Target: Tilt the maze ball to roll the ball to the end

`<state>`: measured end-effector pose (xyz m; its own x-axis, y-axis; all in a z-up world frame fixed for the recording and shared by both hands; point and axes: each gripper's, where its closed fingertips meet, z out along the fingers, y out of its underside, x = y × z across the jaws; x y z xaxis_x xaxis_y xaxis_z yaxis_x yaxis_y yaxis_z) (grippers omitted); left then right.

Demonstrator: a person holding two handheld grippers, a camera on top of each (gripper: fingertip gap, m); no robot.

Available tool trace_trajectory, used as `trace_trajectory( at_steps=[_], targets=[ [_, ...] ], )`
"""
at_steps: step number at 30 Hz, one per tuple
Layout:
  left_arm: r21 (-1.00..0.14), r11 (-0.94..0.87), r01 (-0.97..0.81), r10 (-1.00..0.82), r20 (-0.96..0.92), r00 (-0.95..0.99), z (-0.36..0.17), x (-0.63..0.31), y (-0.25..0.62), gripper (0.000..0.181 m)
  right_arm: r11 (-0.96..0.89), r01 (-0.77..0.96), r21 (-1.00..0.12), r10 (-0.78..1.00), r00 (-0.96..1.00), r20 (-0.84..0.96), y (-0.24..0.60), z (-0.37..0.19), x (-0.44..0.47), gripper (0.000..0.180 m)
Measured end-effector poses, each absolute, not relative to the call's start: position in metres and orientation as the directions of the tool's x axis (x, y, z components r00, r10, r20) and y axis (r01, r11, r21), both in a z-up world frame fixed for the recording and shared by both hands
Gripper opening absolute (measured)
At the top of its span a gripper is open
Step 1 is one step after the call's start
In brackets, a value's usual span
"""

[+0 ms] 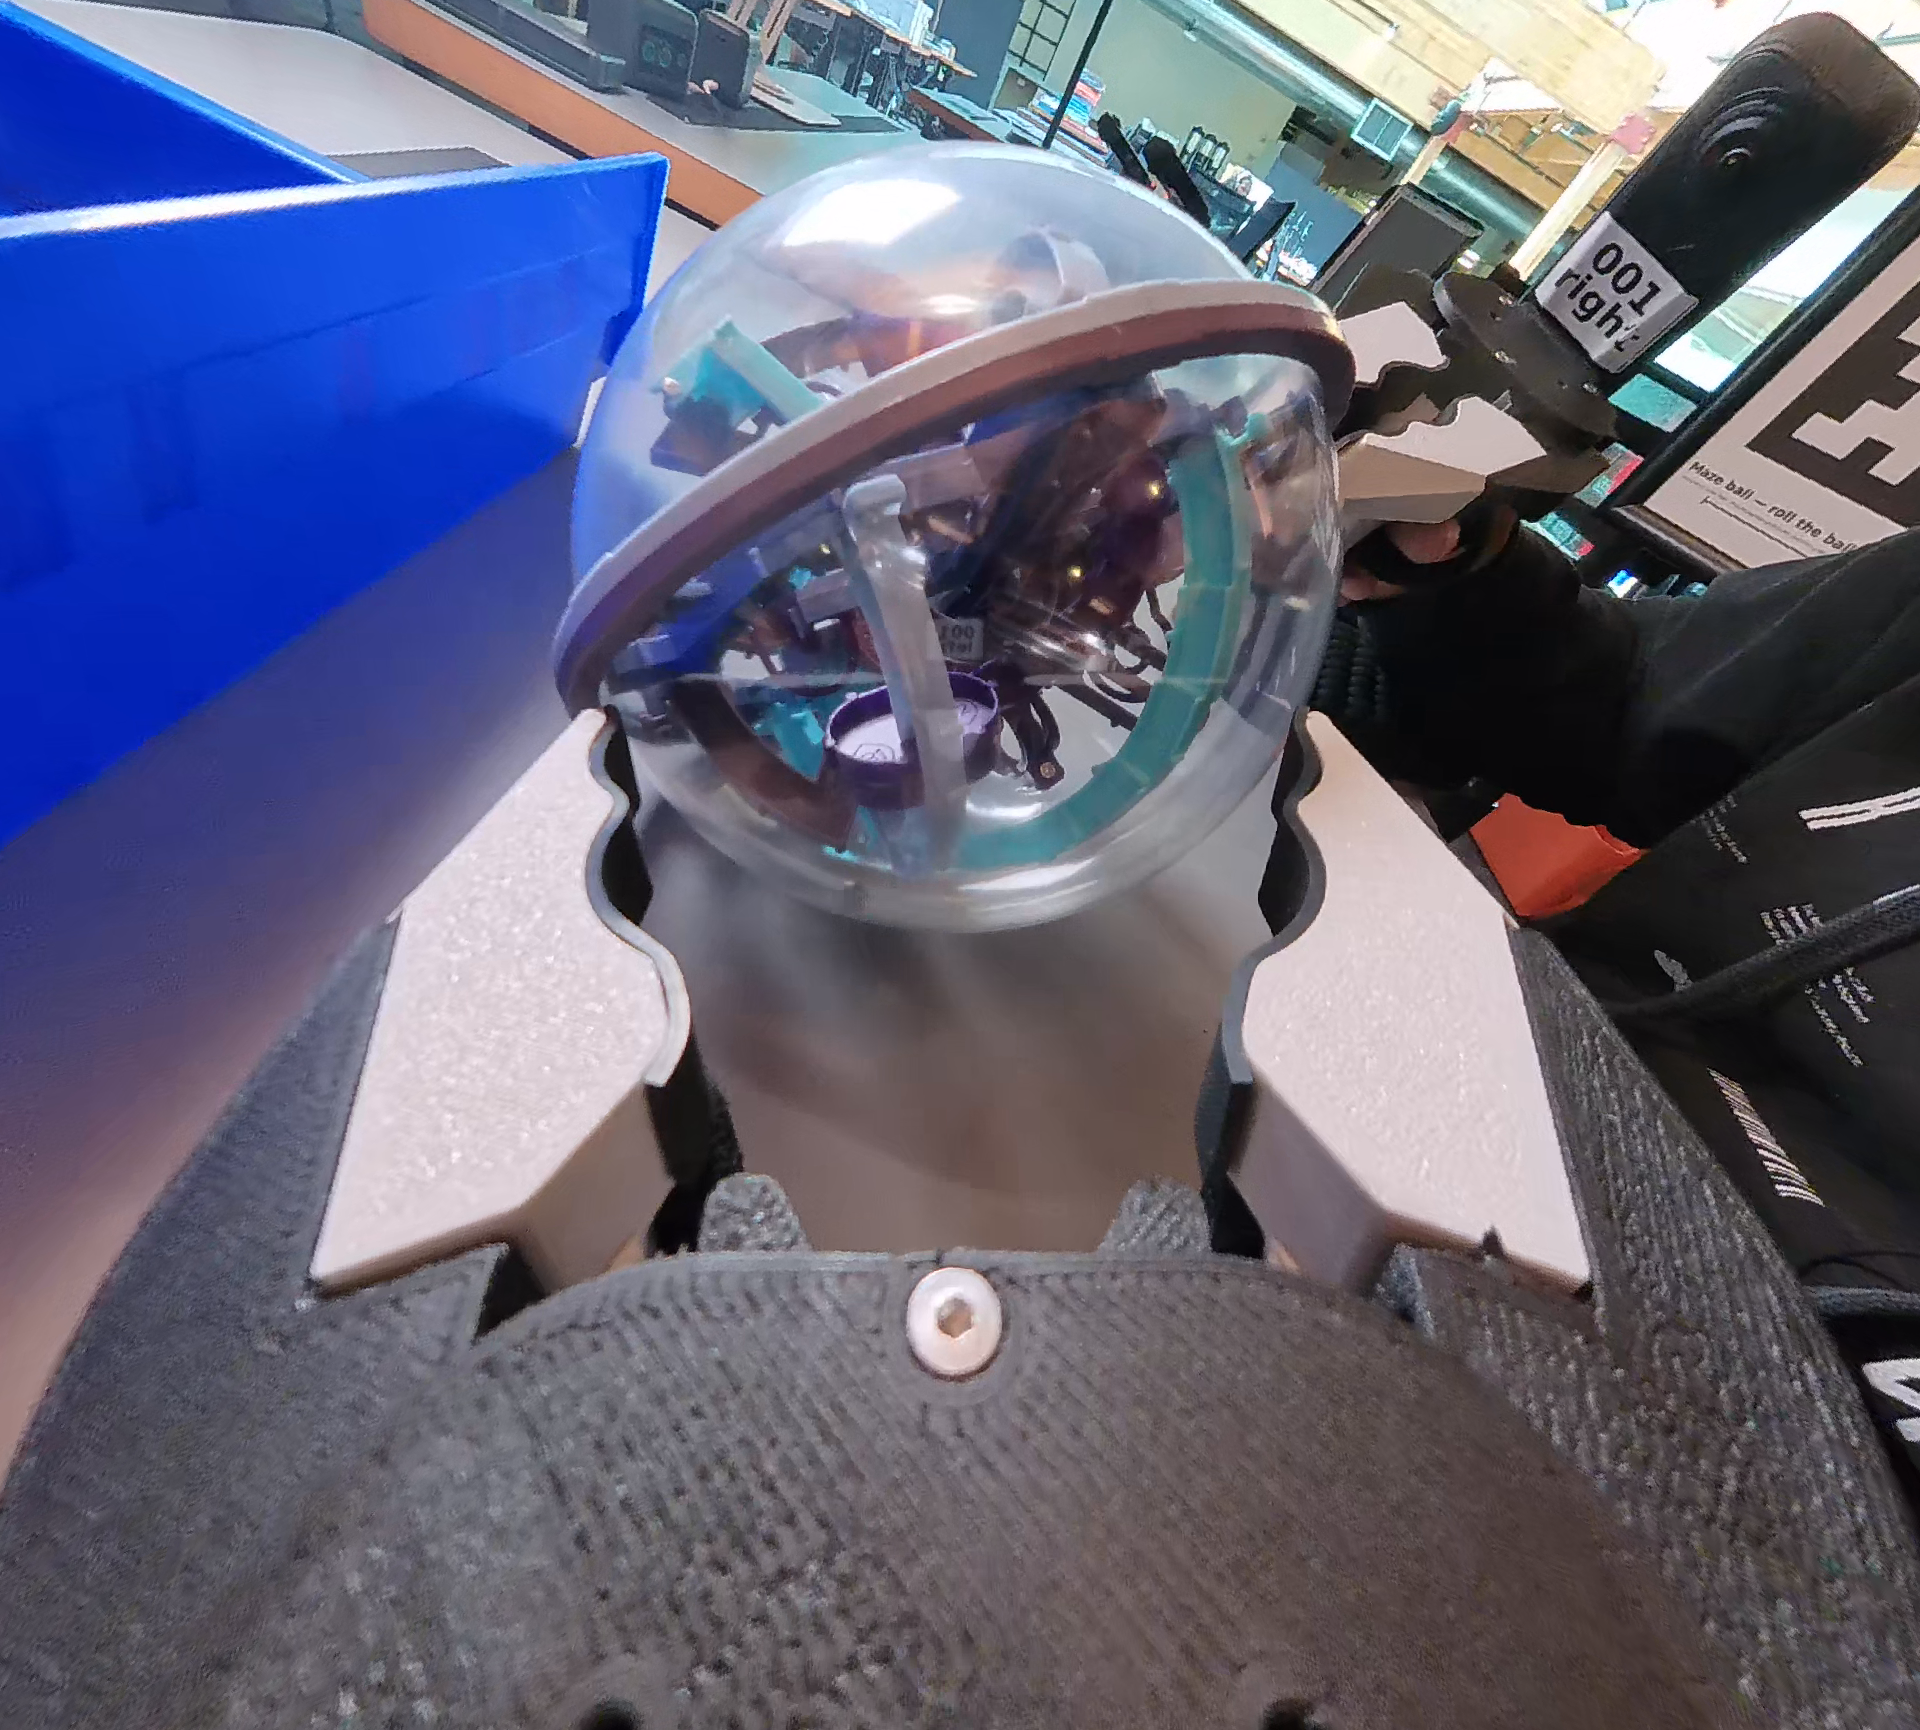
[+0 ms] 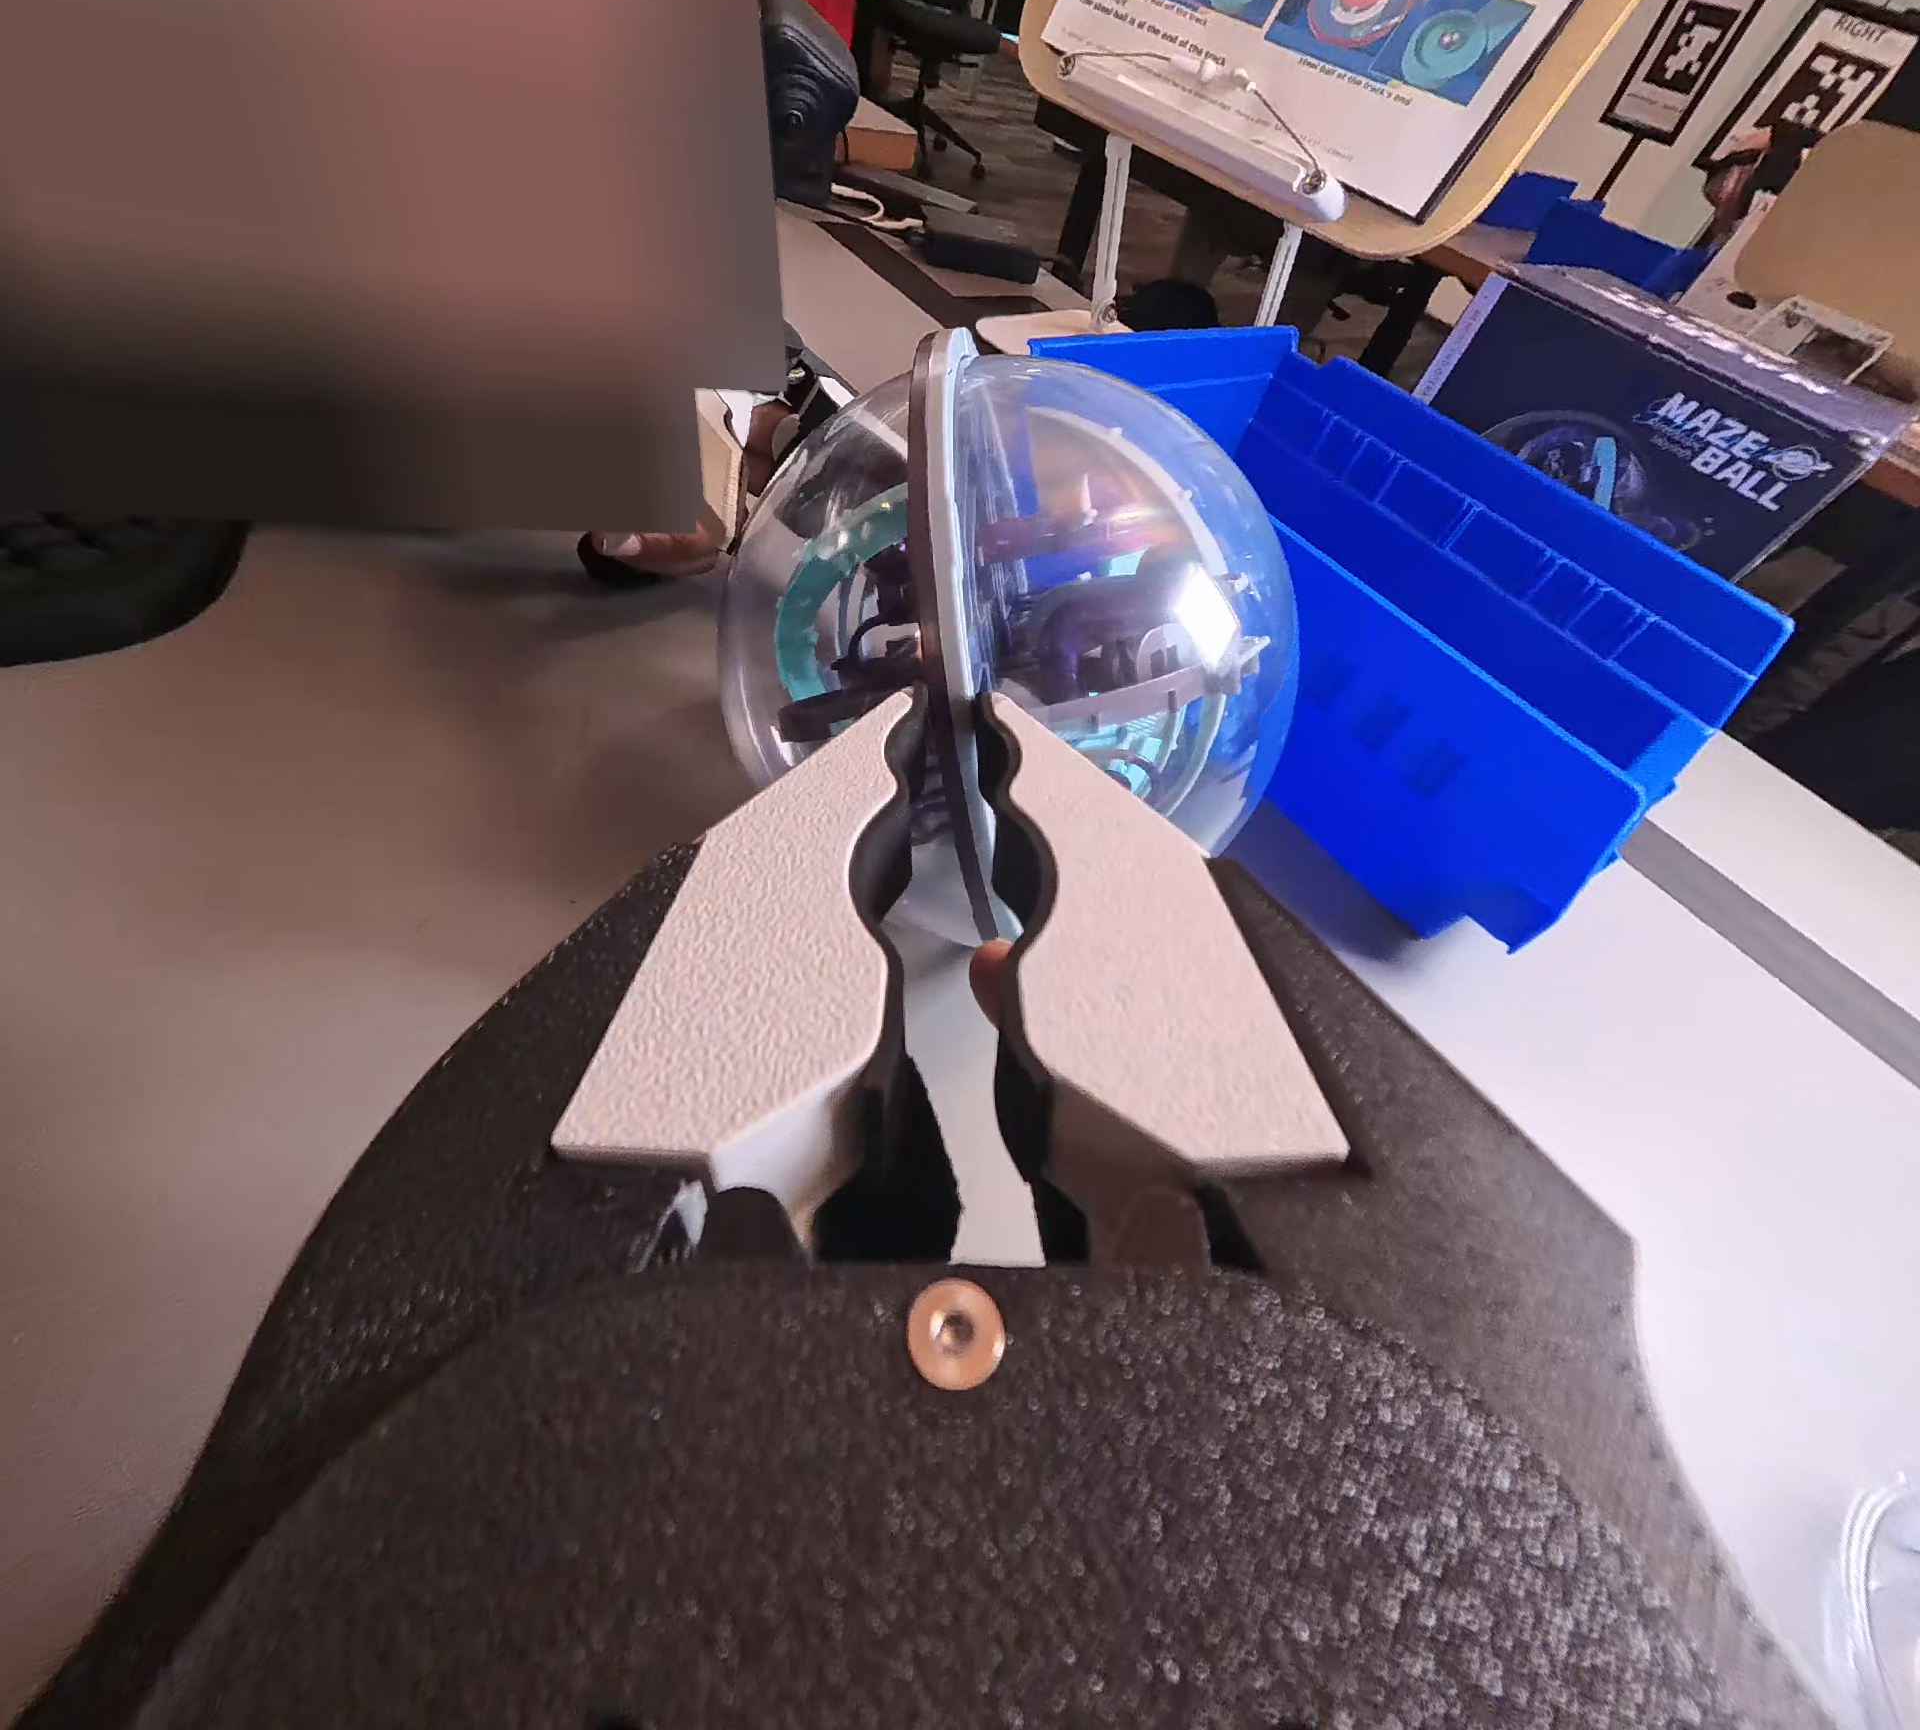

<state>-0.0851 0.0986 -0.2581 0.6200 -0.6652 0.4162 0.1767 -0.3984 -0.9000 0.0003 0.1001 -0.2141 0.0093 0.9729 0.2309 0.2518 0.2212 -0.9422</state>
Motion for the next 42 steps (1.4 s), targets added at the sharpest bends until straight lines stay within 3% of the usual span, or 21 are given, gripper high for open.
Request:
trace_trajectory(
  at_steps=[9, 18, 25, 29, 37, 42],
  targets=[
    [-0.957, -0.289, 0.009, -0.673, 0.21, 0.709, -0.265, -0.084, 0.099, 0.129, 0.379, 0.221, -0.899, 0.922, -0.002, 0.388, 0.092, -0.222, -0.005, 0.006],
    [-0.987, -0.163, 0.008, -0.638, 0.112, 0.762, -0.237, -0.092, 0.098, 0.128, 0.248, 0.22, -0.943, 0.968, -0.013, 0.251, 0.096, -0.233, -0.004, 0.006],
    [-0.991, -0.054, -0.124, -0.606, -0.066, 0.793, -0.235, -0.091, 0.094, 0.125, 0.266, 0.289, -0.92, 0.963, -0.027, 0.27, 0.102, -0.254, -0.001, 0.006],
    [-0.999, 0.016, -0.051, -0.638, -0.05, 0.769, -0.22, -0.091, 0.085, 0.118, 0.249, 0.3, -0.921, 0.967, -0.018, 0.256, 0.109, -0.259, 0.001, 0.006],
    [-0.991, -0.117, -0.064, -0.678, 0.033, 0.734, -0.253, -0.086, 0.099, 0.153, 0.25, 0.317, -0.915, 0.967, -0.045, 0.249, 0.109, -0.268, 0.0, 0.007],
    [-0.985, -0.124, -0.12, -0.658, -0.008, 0.753, -0.257, -0.087, 0.105, 0.151, 0.212, 0.315, -0.925, 0.976, -0.031, 0.214, 0.11, -0.268, -0.001, 0.007]
  ],
)
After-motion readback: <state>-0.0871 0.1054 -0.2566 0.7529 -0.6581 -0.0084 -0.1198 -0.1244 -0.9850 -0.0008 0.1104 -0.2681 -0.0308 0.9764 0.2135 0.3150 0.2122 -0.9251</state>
